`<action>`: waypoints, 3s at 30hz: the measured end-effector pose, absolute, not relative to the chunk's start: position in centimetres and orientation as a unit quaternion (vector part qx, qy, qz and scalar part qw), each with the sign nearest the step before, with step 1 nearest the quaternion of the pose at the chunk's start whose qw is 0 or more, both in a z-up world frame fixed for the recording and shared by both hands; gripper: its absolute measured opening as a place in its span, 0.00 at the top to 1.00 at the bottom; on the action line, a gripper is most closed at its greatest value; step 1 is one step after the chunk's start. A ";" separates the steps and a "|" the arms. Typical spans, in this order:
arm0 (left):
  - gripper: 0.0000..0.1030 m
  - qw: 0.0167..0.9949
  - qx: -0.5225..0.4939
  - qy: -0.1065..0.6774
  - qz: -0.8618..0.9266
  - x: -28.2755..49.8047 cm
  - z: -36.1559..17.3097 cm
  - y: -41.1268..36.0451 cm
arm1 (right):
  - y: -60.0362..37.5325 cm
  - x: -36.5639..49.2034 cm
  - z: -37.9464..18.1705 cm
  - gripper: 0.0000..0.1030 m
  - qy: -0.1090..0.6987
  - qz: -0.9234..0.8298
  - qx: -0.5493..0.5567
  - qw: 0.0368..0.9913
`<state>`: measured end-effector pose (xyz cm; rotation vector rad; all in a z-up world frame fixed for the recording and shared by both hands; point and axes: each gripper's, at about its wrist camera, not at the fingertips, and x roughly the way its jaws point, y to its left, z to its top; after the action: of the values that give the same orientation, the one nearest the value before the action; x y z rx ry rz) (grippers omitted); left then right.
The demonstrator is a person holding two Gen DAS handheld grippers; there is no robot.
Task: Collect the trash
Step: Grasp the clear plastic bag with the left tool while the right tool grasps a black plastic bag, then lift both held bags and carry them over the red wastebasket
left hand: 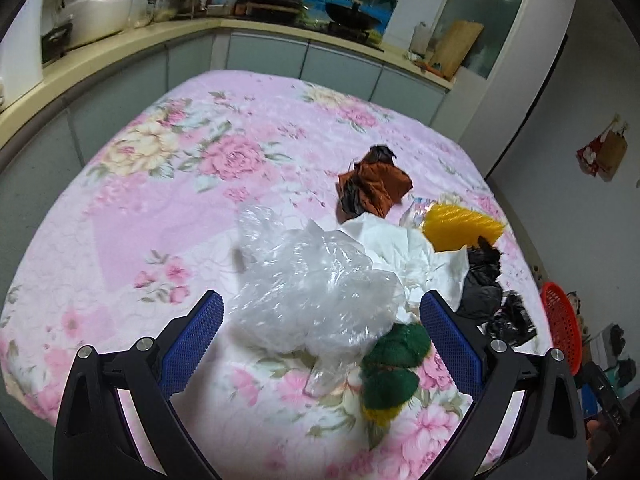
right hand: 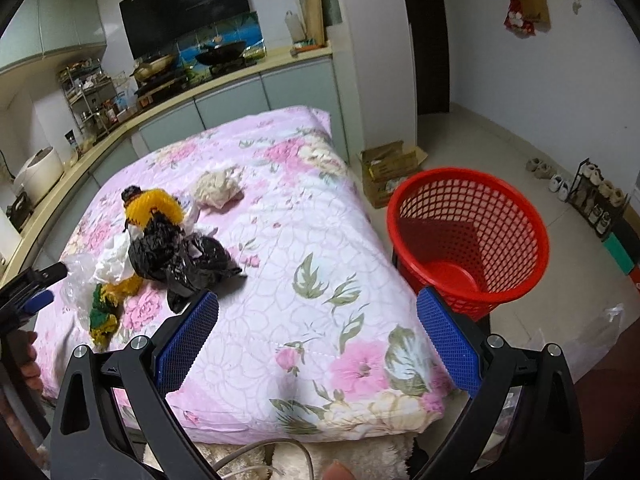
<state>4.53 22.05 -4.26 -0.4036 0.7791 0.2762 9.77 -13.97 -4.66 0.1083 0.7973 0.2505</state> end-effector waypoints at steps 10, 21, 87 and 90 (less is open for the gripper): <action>0.42 0.890 -0.202 0.393 0.116 7.0 -7.0 23.2 | -11.9 11.8 -5.7 0.07 0.405 0.150 0.051 0.900; 0.67 0.914 -0.216 0.331 0.094 4.6 -5.2 25.8 | -6.9 13.5 -5.4 0.07 0.391 0.218 0.015 0.894; 0.67 0.953 -0.075 0.270 -0.120 12.2 4.1 5.5 | -18.5 16.6 1.1 0.58 0.308 0.127 0.040 0.942; 0.67 0.944 -0.065 0.283 -0.155 13.6 3.7 2.6 | -20.9 16.9 0.9 0.58 0.309 0.097 0.047 0.945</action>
<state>13.64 2.57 3.73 -0.1330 0.5766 -0.3152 16.91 -20.95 0.95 0.0963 0.6303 0.1980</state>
